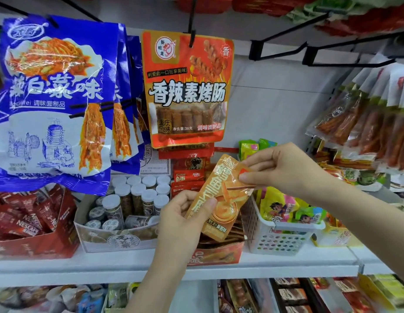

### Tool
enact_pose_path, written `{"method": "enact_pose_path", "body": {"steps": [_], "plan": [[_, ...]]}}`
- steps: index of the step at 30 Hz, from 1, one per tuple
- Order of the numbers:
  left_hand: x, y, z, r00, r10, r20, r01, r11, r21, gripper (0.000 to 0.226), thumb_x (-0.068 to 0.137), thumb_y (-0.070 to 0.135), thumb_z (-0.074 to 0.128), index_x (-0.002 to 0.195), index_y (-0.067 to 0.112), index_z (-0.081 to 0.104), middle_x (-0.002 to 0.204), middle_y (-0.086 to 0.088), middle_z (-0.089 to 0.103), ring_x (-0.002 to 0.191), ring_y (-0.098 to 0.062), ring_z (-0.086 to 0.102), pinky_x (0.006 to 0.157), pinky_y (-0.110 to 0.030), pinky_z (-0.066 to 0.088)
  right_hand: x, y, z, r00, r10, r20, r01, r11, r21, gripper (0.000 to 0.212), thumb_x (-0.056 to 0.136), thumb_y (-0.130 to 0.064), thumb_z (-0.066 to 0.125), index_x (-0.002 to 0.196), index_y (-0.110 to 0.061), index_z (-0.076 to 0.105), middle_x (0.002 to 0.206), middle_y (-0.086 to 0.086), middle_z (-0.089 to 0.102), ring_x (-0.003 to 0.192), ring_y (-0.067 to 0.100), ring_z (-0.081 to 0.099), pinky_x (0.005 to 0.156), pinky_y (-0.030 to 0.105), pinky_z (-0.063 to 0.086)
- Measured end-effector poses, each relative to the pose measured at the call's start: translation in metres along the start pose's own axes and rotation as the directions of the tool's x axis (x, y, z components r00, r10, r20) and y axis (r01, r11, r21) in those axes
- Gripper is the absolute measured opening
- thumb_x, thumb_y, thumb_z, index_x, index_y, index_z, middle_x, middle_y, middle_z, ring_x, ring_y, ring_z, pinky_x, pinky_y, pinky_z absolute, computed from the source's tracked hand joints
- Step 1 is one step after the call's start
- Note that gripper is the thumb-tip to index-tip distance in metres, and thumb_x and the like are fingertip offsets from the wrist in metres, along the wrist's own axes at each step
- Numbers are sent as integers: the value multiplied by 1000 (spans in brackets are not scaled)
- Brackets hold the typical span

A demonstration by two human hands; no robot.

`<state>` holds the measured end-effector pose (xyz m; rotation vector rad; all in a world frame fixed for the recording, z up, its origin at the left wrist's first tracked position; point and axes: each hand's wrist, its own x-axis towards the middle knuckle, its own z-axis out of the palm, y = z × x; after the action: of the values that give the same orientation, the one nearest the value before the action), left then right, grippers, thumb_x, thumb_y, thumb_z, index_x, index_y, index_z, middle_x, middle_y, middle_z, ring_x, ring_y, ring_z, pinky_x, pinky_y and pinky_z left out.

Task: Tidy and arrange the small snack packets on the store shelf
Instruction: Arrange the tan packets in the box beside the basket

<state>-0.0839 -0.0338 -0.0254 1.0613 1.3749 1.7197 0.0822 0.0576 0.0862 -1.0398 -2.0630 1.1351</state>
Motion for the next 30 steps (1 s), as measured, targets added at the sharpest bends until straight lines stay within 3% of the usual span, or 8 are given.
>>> {"method": "enact_pose_path", "body": {"steps": [3, 6, 9, 15, 21, 25, 27, 30], "plan": [[3, -5, -5, 998, 59, -23, -55, 987, 153, 40, 79, 28, 79, 115, 28, 60, 104, 13, 70, 97, 1, 66, 85, -18, 54, 9, -5, -17, 976, -70, -208, 38, 987, -155, 21, 72, -9, 83, 74, -27, 72, 67, -3, 74, 61, 5, 69, 62, 17, 56], [0, -11, -8, 976, 124, 176, -195, 857, 477, 51, 82, 50, 70, 129, 41, 51, 123, 27, 57, 116, 12, 50, 97, -15, 40, 20, -8, -33, 904, -225, -364, 54, 904, -424, 23, 71, -17, 85, 68, -31, 68, 67, -11, 71, 63, 3, 68, 70, 13, 54], [-7, -19, -3, 920, 43, 390, -302, 711, 635, 66, 85, 68, 54, 143, 45, 35, 137, 28, 42, 127, 9, 36, 103, -19, 33, 21, 2, -16, 929, -247, -275, 37, 802, -596, 25, 74, -17, 84, 69, -32, 65, 66, -11, 67, 66, 0, 66, 68, 3, 47], [-3, -25, -5, 891, 93, 443, -396, 635, 663, 59, 88, 70, 45, 137, 36, 48, 133, 25, 46, 122, 9, 33, 101, -13, 27, 21, 35, 31, 962, -243, -124, 79, 682, -727, 6, 81, -17, 74, 87, -19, 73, 81, 0, 72, 81, 20, 67, 76, 31, 53], [0, -24, -9, 898, 166, 408, -411, 648, 641, 60, 83, 69, 56, 132, 33, 51, 125, 29, 40, 115, 8, 41, 96, -15, 39, 29, 47, 54, 992, 69, 110, 58, 524, -850, 22, 84, -9, 60, 100, -18, 70, 102, 12, 66, 95, 30, 65, 80, 35, 54], [1, -28, -12, 891, 130, 435, -408, 649, 643, 82, 81, 75, 50, 150, 39, 23, 137, 29, 28, 129, 8, 24, 100, -16, 29, 35, 30, 46, 932, 273, 240, 47, 565, -824, 34, 82, -7, 55, 102, -23, 76, 101, 1, 73, 94, 20, 67, 83, 29, 56], [1, -30, -13, 890, 82, 449, -389, 650, 653, 82, 82, 78, 45, 150, 39, 22, 128, 29, 31, 126, 7, 23, 96, -17, 29, 44, 20, 40, 936, 274, 221, 27, 568, -822, 39, 82, -5, 50, 103, -25, 77, 97, -8, 74, 93, 12, 66, 79, 21, 53], [2, -30, -15, 888, 78, 454, -395, 635, 664, 75, 84, 77, 44, 147, 38, 31, 125, 31, 32, 124, 8, 23, 94, -14, 25, 62, 24, 41, 993, 88, 73, 21, 489, -872, 37, 85, -4, 52, 114, -20, 71, 108, 4, 70, 105, 22, 63, 86, 29, 53]]}}
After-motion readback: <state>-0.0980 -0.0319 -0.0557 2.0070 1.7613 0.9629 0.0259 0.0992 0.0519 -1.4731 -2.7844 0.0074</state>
